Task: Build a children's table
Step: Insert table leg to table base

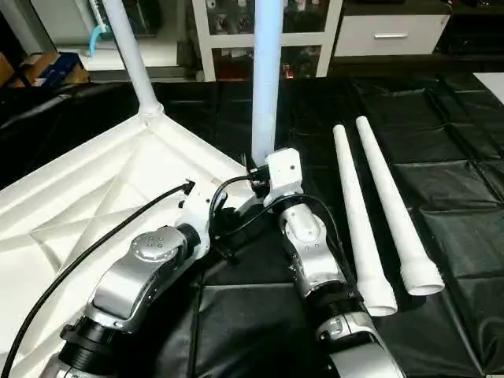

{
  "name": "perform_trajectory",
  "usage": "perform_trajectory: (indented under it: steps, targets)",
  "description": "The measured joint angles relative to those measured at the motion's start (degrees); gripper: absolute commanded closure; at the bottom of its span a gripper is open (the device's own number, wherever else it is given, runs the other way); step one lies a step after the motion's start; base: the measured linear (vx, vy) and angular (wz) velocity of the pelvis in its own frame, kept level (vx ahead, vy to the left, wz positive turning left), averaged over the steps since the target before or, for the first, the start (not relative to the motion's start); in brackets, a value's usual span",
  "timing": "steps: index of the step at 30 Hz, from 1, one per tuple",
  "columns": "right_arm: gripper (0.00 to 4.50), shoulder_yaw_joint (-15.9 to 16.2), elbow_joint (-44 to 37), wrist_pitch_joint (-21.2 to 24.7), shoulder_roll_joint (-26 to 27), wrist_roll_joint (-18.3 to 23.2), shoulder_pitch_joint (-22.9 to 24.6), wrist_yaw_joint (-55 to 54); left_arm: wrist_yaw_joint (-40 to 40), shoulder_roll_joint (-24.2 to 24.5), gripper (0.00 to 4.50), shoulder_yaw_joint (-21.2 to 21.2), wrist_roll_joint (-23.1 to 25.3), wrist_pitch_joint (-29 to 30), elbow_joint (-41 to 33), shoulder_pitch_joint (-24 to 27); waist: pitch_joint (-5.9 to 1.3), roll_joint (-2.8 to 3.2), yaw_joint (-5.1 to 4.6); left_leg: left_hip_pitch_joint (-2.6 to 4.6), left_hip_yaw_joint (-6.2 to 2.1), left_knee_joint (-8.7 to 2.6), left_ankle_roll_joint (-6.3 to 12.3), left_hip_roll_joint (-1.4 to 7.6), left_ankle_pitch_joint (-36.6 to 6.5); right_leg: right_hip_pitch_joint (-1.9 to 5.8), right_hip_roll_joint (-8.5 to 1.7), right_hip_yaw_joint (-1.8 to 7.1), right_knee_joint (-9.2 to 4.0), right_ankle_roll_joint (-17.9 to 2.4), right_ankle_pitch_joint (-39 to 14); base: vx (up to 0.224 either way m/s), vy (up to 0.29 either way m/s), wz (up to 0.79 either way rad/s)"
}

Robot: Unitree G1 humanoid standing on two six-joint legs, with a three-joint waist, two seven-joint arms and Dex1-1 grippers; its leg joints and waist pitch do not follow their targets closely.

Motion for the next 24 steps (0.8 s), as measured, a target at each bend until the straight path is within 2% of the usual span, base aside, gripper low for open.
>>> perform_trajectory:
  steps: [10, 12, 13, 14, 18, 24]
  targets:
    - [2.63, -0.25, 2.22, -2.45, 0.27, 0.28, -0.96, 0.97, -0.13, 0.34, 4.50, 0.00, -0.06, -0.04, -0.31, 0.19, -0.01, 0.01, -0.23, 0.01, 0.00, 0.02, 0.01, 0.00, 0.00, 0.00, 0.00, -0.01, 0.02, 0.00, 0.00, 0.000, 0.000, 0.00]
    - [2.07, -0.68, 2.30, -2.54, 0.26, 0.68, -1.00, 2.13, -0.28, 0.52, 4.50, -0.05, -0.16, -0.04, -0.49, 0.26, 0.00, 0.00, -0.23, 0.01, 0.00, 0.03, 0.02, 0.01, 0.00, -0.03, 0.00, -0.02, 0.03, 0.00, 0.00, 0.000, 0.000, 0.00]
    - [2.07, -0.88, 2.49, -2.51, 0.22, 0.84, -1.03, 2.48, -0.31, 0.56, 4.50, -0.05, -0.20, -0.04, -0.57, 0.29, 0.00, 0.00, -0.22, 0.01, 0.00, 0.03, 0.03, 0.01, 0.00, -0.03, 0.00, -0.02, 0.03, 0.00, 0.00, 0.000, 0.000, 0.00]
    - [1.88, -1.13, 3.76, -2.30, -0.02, 0.87, -1.00, 2.85, -0.37, 0.56, 4.50, -0.16, -0.32, -0.04, -0.66, 0.30, 0.00, 0.00, -0.13, 0.01, -0.02, 0.04, 0.03, 0.01, 0.00, -0.05, 0.00, -0.05, 0.04, 0.00, 0.00, 0.000, 0.000, 0.00]
    - [1.56, -1.51, 4.56, -2.70, -0.13, 1.43, -0.77, 4.09, -0.41, 0.67, 4.50, -0.35, -0.52, -0.04, -1.36, 0.28, -0.04, 0.07, 0.33, -0.66, -0.03, 0.68, 0.31, 0.10, -0.14, -0.90, -0.01, -0.05, 0.84, -0.04, -0.03, 0.000, 0.000, 0.00]
    - [1.01, -1.81, 6.47, -1.74, -0.44, 1.51, -0.53, 4.98, -0.89, 0.82, 4.50, -0.39, -0.75, -0.04, -1.42, 0.41, 0.03, 0.15, 0.74, -0.77, -0.03, 1.20, 0.50, 0.29, -0.24, -0.97, 0.07, -0.09, 1.07, -0.04, -0.05, 0.000, 0.000, 0.00]
